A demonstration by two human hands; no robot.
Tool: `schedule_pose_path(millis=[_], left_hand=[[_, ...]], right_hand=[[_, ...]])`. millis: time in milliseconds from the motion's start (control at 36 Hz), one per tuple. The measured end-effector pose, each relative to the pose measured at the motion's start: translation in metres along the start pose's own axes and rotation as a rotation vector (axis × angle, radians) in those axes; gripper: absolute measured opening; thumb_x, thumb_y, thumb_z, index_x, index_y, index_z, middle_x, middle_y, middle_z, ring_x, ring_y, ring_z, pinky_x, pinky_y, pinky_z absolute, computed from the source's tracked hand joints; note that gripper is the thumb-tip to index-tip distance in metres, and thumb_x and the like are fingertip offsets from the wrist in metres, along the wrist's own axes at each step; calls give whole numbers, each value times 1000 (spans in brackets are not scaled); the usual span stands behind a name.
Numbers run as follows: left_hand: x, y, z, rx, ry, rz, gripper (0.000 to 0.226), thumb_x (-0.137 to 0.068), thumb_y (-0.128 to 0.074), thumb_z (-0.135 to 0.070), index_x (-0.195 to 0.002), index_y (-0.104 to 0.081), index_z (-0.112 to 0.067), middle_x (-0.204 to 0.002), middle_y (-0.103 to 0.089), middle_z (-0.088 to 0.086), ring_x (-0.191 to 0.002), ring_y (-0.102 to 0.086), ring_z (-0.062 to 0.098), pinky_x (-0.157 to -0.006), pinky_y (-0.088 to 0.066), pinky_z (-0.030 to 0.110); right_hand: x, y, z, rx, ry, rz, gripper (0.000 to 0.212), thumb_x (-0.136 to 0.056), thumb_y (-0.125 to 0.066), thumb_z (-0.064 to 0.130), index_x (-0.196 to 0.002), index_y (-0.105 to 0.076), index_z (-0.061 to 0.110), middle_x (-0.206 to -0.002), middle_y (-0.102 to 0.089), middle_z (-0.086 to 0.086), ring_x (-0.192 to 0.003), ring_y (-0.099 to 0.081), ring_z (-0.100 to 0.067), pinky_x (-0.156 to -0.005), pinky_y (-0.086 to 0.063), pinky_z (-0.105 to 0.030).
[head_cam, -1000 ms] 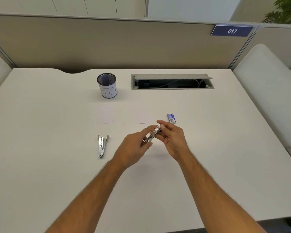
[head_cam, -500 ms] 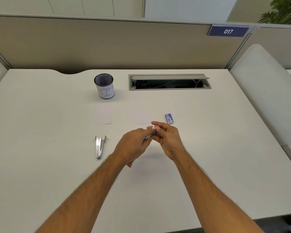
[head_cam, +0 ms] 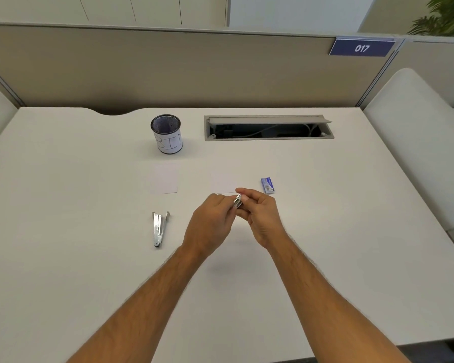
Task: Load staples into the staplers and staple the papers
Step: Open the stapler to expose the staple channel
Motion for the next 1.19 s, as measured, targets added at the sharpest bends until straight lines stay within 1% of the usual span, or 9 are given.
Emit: schedule_pose_path(millis=[111, 194, 389, 556, 722, 833, 889, 1083, 1194], left_hand=[[7, 1, 3, 48, 11, -24, 21, -91, -70, -4, -110, -68, -10, -96, -68, 1, -88, -57, 18, -72, -38, 15], [12, 0, 7, 64, 2, -24, 27, -92, -68, -3, -118, -68, -9, -103, -71, 2, -92, -61, 19, -75, -48, 20], [12, 1, 8, 107, -9, -33, 22, -97, -60, -7, -117, -70, -7, -105, -73, 3, -95, -62, 20, -84, -47, 21], [6, 0, 9, 138, 15, 7, 20, -98, -54, -11, -109, -70, -7, -99, -71, 3, -92, -60, 21, -80, -45, 21], [5, 2, 9, 154, -9, 11, 25, -99, -48, -12, -110, -69, -6, -101, -70, 4, -94, -57, 19, -80, -46, 21], [4, 1, 12, 144, 17, 20, 27, -89, -60, 10, -110, -70, -5, -100, -68, 5, -93, -58, 22, -79, -47, 24], [2, 1, 12, 141, 27, 24, 32, -86, -61, 15, -108, -71, -4, -101, -67, 5, -93, -57, 21, -80, -46, 20], [-3, 3, 12, 125, 34, 22, 31, -85, -60, 15, -106, -72, -4, -100, -68, 6, -93, -53, 16, -83, -36, 4], [-2, 5, 11, 129, 14, -5, 31, -86, -58, 13, -107, -72, -5, -97, -67, 5, -90, -55, 18, -78, -40, 12]], right_hand=[[-4, 1, 0, -12, -3, -22, 25, -104, -48, -2, -123, -64, -6, -100, -75, -19, -87, -74, -27, -81, -61, -35], [-6, 0, -1, -10, -2, -39, 25, -104, -48, -1, -123, -64, -6, -105, -74, -23, -90, -75, -27, -84, -62, -37], [-9, 1, -3, 43, -5, -51, 24, -104, -48, -1, -122, -64, -6, -107, -74, -24, -92, -75, -25, -91, -61, -41], [-13, 2, 0, 83, -6, -25, 25, -104, -47, -1, -121, -65, -5, -112, -72, -29, -93, -73, -28, -88, -61, -39], [-13, 0, -1, 88, -17, -55, 24, -104, -47, -1, -117, -66, -4, -105, -73, -25, -87, -74, -26, -82, -62, -35], [-15, -3, 0, 134, -4, -31, 23, -104, -48, 1, -116, -67, 0, -108, -72, -27, -90, -72, -27, -87, -61, -39], [-15, -4, 3, 149, 1, -18, 24, -105, -47, 1, -118, -67, -1, -110, -72, -28, -94, -72, -28, -88, -61, -40], [-14, -6, 5, 161, 14, -14, 26, -105, -46, 0, -121, -66, -2, -108, -73, -25, -93, -73, -26, -88, -61, -39], [-13, -6, 4, 126, -7, -30, 25, -104, -47, 0, -120, -65, -5, -101, -73, -22, -90, -72, -28, -86, -62, -39]])
Point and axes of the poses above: each hand's wrist, its own x-axis away from the middle knuckle, its own y-axis out of the back of the hand, z = x × y, the point moved 2 cm from there along -x, towards the middle knuckle
